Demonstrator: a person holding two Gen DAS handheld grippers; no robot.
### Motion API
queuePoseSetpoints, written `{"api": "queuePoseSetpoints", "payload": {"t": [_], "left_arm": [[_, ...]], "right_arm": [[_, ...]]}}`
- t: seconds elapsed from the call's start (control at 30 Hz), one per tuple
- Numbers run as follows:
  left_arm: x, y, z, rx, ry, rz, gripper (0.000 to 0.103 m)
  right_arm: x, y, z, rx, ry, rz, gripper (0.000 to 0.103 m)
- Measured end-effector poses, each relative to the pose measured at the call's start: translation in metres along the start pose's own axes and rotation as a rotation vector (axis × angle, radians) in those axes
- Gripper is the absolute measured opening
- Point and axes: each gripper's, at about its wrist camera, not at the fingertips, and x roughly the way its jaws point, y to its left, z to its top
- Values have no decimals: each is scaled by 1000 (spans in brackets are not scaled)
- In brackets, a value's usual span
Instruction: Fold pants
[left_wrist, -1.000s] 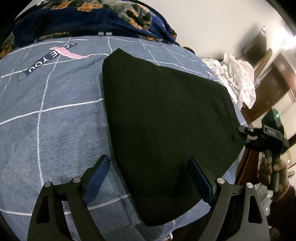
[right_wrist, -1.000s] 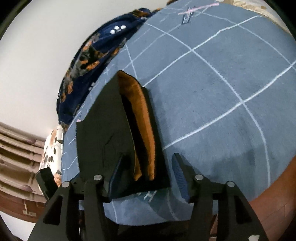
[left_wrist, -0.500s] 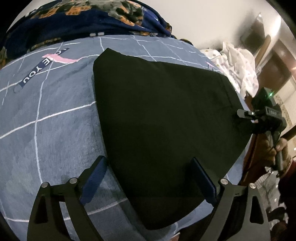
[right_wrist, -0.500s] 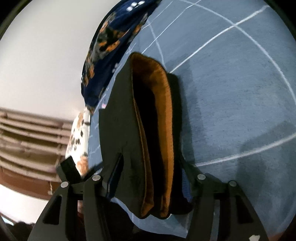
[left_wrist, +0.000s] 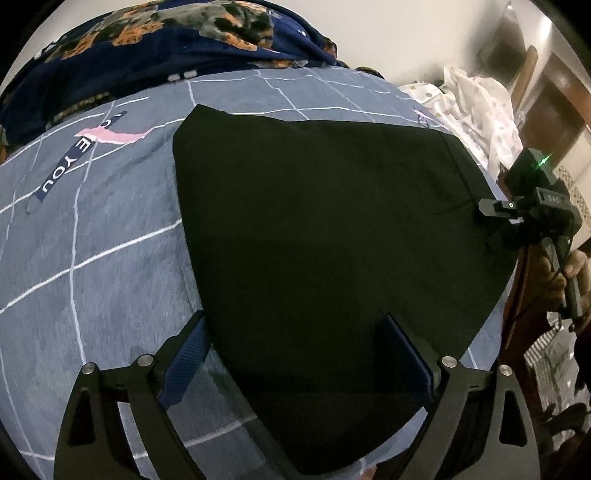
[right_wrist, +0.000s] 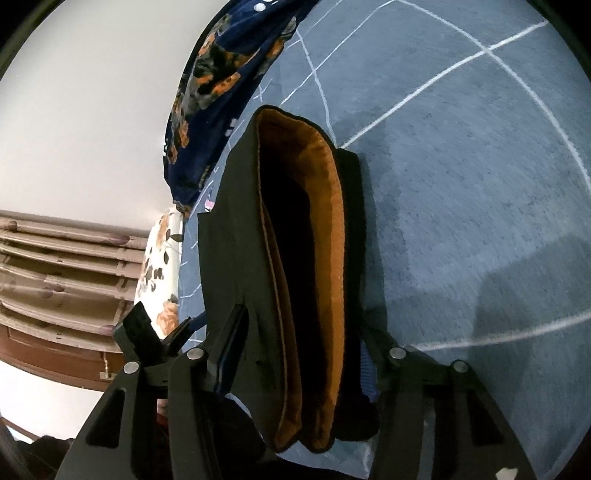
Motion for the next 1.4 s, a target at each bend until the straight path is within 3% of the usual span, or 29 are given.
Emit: {"api": "queuePoseSetpoints", "payload": {"t": [0.67,0.93,1.07,1.23,1.3,1.4], "left_arm": [[18,-8,21,90,31,19,100],[18,-7,24,123,52,-15,99],[15,-9,26,159,49,-1,85],[10,-8,29,169,40,9,59],[8,-11,28,190,36,17,53],[8,-13,29,203,42,27,53]], "right_arm": [[9,8,0,-90,62,2,53],[7,-3,5,-18,103,13,43],[8,-1,4,-16,109,-9,43],[11,-2,2,17,99,2,43],[15,1,0,-4,98,-16,37],[17,0,-3,-9,91,-6,34]]}}
